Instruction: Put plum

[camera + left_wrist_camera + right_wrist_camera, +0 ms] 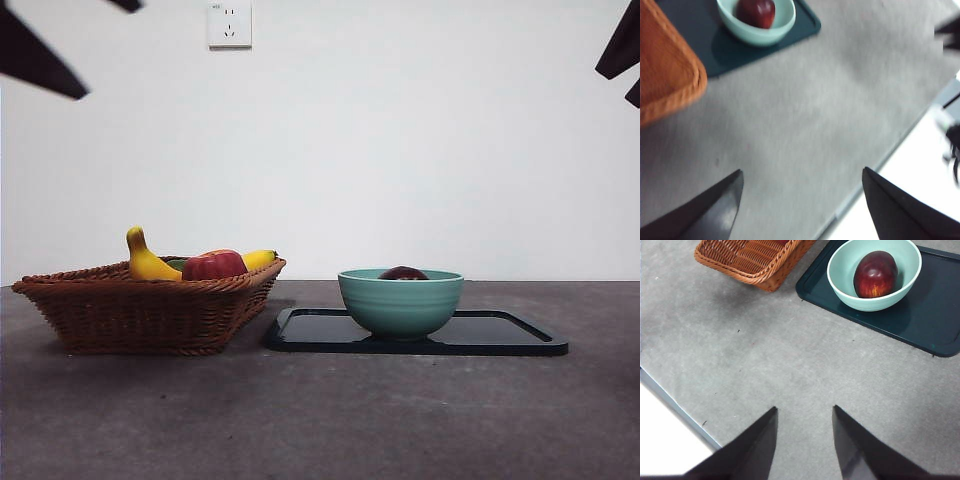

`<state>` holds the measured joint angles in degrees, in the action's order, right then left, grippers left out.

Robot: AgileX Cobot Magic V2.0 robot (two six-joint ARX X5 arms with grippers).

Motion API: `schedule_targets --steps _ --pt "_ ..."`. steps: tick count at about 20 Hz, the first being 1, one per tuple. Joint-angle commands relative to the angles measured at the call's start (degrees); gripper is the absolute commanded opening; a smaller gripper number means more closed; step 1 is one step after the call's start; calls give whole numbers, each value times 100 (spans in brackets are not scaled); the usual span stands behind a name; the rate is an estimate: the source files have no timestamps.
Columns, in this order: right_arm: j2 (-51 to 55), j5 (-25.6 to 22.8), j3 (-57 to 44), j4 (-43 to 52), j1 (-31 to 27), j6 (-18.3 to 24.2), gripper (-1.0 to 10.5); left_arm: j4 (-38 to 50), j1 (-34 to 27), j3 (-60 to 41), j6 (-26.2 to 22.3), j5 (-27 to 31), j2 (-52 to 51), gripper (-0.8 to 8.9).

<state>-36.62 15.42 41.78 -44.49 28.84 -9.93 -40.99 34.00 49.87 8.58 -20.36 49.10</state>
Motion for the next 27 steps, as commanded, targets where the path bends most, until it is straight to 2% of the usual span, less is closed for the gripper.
schedule_targets --steps 1,15,22,27 --pt "-33 22 33 28 39 -59 176 254 66 498 267 -26 577 374" --pt "-33 22 33 22 39 -61 176 286 105 4616 269 136 5298 371" --pt "-33 17 33 -79 39 -59 176 319 315 5818 238 407 6817 371" --pt "-33 13 33 -105 39 -59 176 334 503 6017 -181 804 7403 371"
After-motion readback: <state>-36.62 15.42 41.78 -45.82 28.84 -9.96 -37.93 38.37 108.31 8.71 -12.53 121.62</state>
